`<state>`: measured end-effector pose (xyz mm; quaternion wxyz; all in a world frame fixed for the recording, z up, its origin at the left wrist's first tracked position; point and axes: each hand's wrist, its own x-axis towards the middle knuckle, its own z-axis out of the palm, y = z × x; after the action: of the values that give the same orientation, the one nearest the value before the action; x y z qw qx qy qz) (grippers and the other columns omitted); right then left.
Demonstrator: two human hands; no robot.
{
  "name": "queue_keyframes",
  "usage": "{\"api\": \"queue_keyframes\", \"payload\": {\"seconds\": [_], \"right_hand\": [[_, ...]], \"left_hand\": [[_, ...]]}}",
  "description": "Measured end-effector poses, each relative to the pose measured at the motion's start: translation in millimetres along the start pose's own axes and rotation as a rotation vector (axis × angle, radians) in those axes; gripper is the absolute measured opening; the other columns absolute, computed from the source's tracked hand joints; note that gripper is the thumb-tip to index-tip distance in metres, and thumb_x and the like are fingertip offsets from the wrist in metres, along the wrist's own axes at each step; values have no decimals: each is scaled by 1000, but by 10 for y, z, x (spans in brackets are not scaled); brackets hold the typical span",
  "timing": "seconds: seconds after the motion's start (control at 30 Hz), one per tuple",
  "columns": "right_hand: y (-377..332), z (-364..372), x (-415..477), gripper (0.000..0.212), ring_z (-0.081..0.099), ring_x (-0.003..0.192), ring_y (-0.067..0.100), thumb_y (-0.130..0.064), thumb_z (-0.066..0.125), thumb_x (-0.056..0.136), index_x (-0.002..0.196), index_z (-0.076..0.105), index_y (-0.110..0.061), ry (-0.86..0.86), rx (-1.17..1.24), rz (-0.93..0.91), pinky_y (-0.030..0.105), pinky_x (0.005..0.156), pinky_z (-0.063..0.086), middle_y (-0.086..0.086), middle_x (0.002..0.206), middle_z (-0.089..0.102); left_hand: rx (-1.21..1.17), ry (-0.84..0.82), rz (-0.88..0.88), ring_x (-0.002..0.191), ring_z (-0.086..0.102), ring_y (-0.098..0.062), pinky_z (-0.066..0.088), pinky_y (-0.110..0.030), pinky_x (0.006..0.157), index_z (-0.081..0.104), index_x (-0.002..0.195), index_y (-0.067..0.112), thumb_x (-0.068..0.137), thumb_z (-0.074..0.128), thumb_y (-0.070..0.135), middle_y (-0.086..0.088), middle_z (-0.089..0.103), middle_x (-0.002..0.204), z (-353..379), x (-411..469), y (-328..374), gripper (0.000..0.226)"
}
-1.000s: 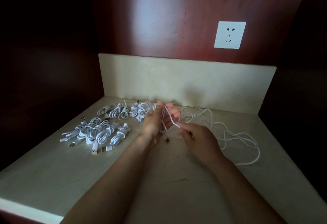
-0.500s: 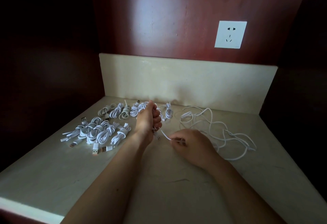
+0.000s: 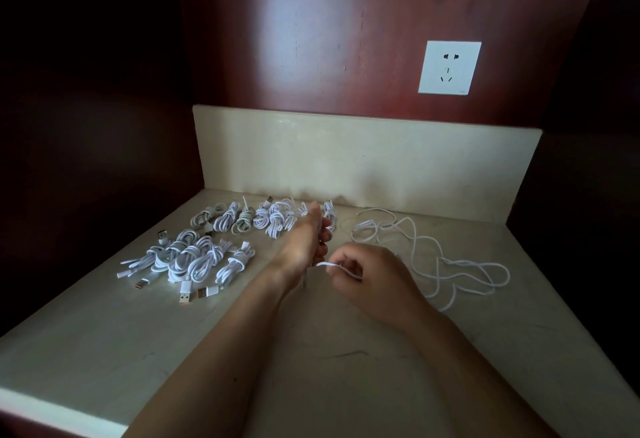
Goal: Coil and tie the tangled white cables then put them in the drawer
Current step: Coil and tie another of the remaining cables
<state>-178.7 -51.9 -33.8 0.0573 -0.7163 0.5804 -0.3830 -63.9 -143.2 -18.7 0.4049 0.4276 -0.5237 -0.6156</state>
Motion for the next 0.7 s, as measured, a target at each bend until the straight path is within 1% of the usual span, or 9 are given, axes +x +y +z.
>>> {"api": "queue_keyframes", "payload": {"seconds": [0.1,0.13,0.2,0.23,0.33,0.43,0.53,0.63,0.7], "right_hand": [[-13,-36,-4,4,54,69,4,-33,65,83,87,65,-32,66,-27,-33,16,61,37,-15,76,61],[-17,-48,-4,4,55,72,4,-34,65,84,87,67,-32,107,-42,-44,15,63,38,-15,79,62],[-15,-76,1,4,56,74,3,-34,70,81,84,67,-32,212,-76,-44,18,64,41,-15,80,63],[-6,-89,5,8,56,72,3,-35,74,78,80,67,-32,267,-96,-23,21,63,42,-13,76,63],[46,-122,17,19,53,68,5,-39,79,71,71,64,-29,366,-148,45,23,60,42,-11,69,59],[84,-132,17,11,54,72,0,-30,76,77,78,65,-29,355,-157,-21,25,66,45,-14,78,63],[145,-136,31,8,57,76,1,-23,70,84,86,66,-31,363,-145,-49,28,71,47,-16,89,66],[188,-133,29,7,57,75,4,-23,68,86,87,67,-30,369,-151,-30,32,69,49,-14,90,67],[207,-137,26,7,56,71,4,-23,70,85,85,68,-30,390,-146,21,30,66,48,-16,86,66]], "left_hand": [[39,-94,-37,52,43,-10,31,-23,46,52,90,14,104,23,48,2,48,65,18,-40,2,47],[59,-121,-46,52,45,-10,32,-23,48,53,87,14,104,23,48,3,50,61,17,-52,3,49],[123,-185,-62,41,41,-7,28,-21,44,49,72,15,104,23,48,6,47,47,19,-83,9,53],[145,-224,-80,38,37,-7,26,-20,41,46,67,16,104,22,47,5,44,44,24,-99,9,54],[165,-369,-160,36,29,-6,22,-16,35,42,63,16,104,21,49,4,41,50,41,-111,-22,56],[157,-496,-284,36,20,-3,15,-13,33,39,62,18,102,17,52,6,31,50,24,-103,-35,56],[149,-554,-387,34,19,-1,13,-10,34,44,70,18,98,16,59,8,26,49,-13,-93,-33,57],[164,-623,-393,33,19,-1,13,-9,34,44,70,19,90,18,74,8,27,47,-7,-118,-14,64],[195,-651,-358,35,17,-1,12,-10,34,44,69,20,84,27,78,9,25,48,10,-149,6,62]]}}
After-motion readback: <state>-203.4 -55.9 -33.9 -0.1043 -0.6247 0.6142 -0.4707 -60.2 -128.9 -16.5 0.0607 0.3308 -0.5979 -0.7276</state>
